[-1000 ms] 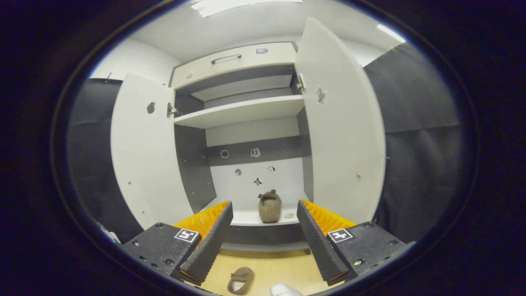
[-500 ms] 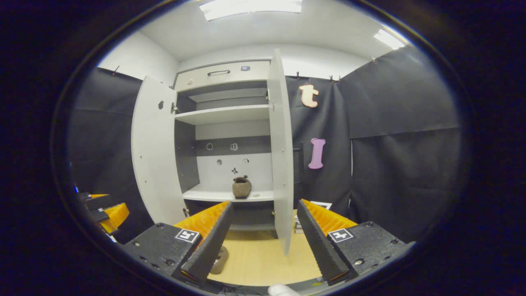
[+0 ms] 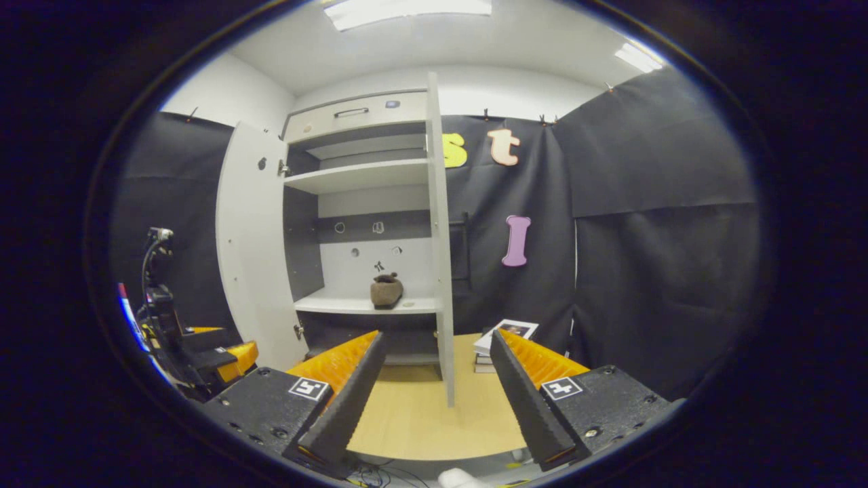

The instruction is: Grab one shoe with the right hand and put it into the shoe cabinet, grab the other shoe with the left hand and put it into the shoe cabinet; then close the right door with the right hand and the left door with the left hand.

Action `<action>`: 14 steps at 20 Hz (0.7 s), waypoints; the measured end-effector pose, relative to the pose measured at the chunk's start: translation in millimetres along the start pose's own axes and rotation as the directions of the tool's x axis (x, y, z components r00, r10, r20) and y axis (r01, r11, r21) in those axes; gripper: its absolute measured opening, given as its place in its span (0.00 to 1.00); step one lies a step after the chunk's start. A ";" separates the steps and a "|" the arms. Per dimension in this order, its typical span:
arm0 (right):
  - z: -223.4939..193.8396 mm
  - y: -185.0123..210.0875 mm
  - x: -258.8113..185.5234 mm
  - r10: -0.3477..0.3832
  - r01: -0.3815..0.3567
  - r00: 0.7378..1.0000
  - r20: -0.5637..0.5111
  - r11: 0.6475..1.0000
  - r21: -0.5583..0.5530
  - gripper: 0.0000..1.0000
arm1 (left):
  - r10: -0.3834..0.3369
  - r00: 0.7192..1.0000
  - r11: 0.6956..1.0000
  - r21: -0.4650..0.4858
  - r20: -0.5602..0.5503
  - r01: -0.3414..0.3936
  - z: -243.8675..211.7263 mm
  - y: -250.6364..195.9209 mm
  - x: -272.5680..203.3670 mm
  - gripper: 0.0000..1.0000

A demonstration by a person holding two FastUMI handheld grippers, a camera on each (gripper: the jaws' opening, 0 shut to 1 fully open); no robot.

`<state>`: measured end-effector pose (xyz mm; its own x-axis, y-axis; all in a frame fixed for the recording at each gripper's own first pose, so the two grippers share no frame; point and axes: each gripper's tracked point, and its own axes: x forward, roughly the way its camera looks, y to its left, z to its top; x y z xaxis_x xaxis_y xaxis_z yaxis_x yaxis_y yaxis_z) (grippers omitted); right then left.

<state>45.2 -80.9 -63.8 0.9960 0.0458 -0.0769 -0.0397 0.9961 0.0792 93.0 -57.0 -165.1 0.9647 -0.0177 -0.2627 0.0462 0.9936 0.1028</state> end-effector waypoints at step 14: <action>-23.7 -47.5 27.8 -0.165 0.170 0.975 -0.146 0.985 0.019 0.99 | -0.082 0.894 0.993 -0.109 -0.440 0.037 -211.3 -15.9 115.8 0.97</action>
<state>72.9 -125.2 -93.3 0.9664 -0.1087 -0.2328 0.1314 0.9877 0.0843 149.2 -51.3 -399.8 0.7448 -0.0480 -0.6655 0.0532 0.9985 -0.0125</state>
